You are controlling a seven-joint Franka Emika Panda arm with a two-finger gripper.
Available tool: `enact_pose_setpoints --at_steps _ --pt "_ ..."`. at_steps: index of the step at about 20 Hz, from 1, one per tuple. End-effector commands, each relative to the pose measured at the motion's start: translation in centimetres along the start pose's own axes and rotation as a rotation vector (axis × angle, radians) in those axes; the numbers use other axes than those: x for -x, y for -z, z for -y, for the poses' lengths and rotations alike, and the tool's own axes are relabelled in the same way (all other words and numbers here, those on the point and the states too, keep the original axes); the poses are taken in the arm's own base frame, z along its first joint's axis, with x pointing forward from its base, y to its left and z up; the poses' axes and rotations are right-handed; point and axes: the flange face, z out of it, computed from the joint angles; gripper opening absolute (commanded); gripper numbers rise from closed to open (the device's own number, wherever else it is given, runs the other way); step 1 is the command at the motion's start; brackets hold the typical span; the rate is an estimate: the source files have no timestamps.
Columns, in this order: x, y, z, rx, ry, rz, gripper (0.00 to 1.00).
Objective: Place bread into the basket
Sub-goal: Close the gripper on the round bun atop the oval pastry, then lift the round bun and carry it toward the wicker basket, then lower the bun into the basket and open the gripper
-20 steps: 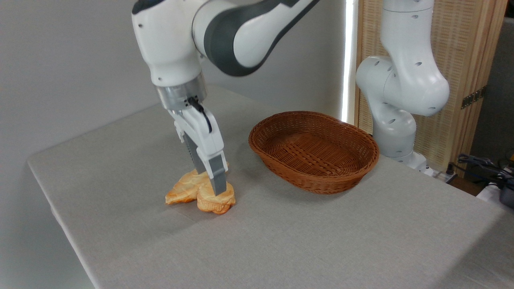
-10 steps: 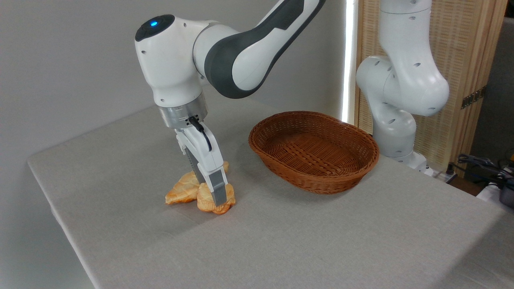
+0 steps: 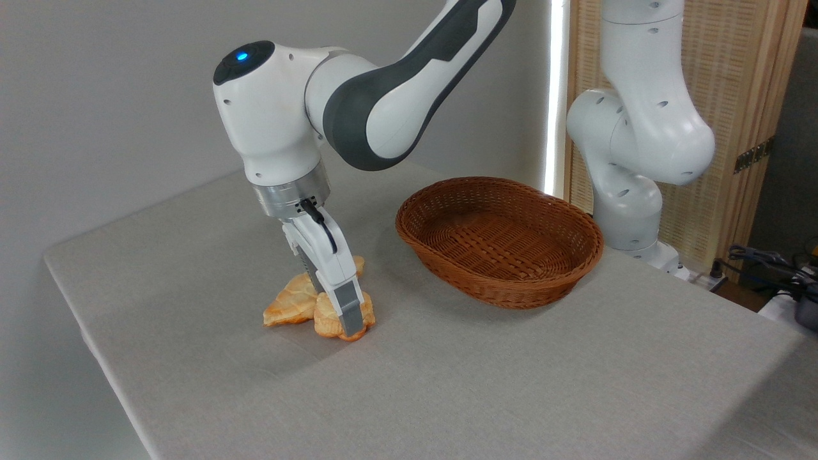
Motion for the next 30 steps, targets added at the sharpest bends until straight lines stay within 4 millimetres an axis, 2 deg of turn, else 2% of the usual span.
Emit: enact_pose_setpoints --at_steps 1,10,14,16,20,23,26,30 --pt "-0.1 0.1 0.2 -0.006 -0.015 -0.019 0.51" --pt "0.2 0.8 0.4 -0.011 -0.008 -0.031 0.51" --pt "1.0 3.2 -0.1 -0.032 0.0 -0.054 0.53" --pt "1.3 4.7 -0.8 -0.039 0.005 -0.062 0.54" --pt "3.5 9.1 -3.4 -0.03 0.037 -0.059 0.55" --pt "5.1 10.8 -5.4 0.0 0.076 -0.03 0.56" --pt "7.0 11.4 -7.3 0.042 0.085 0.013 0.56" --pt "10.3 8.9 -10.2 0.092 0.095 0.062 0.65"
